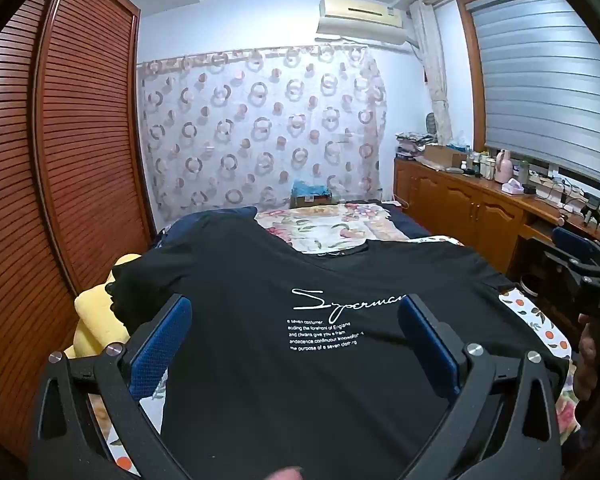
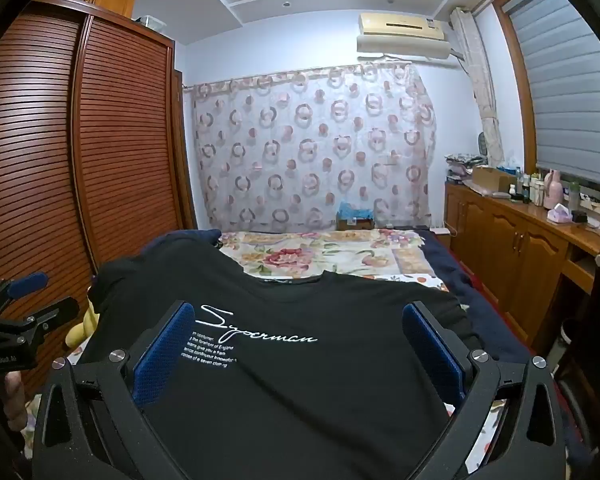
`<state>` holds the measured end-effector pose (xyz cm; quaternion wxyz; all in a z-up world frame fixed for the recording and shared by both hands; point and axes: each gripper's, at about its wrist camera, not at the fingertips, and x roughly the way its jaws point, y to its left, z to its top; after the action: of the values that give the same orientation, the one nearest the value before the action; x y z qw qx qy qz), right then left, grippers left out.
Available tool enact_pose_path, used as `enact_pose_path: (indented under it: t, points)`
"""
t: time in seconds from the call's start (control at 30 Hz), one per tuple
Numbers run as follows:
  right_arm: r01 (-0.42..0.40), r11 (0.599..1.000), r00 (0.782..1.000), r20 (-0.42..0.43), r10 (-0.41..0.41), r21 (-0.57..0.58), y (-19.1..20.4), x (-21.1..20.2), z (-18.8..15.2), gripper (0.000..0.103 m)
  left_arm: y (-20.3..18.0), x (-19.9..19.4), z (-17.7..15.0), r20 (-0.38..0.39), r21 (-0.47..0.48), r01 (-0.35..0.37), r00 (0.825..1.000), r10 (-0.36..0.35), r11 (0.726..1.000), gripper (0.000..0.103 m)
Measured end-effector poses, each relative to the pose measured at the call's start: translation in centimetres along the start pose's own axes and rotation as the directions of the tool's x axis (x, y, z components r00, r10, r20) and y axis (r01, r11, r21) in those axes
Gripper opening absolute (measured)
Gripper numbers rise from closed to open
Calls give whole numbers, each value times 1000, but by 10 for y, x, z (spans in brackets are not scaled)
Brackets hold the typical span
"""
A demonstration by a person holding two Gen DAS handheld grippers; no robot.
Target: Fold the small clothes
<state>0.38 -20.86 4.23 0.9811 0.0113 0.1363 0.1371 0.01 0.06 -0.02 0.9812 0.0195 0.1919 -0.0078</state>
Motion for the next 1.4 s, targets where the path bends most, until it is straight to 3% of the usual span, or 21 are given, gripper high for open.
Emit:
enact_pose_path:
  t: [0.27,1.4]
  points:
    - [-2,1000,1000,-2,2,-6,-1,0,0,103,-6,-7,-6,23,-2,-30,999,30,1000,103]
    - [4,1000,1000,-9,-4,-9,1,0,1,103,6,-2,1,9,-18,-11,1000,11,1000,103]
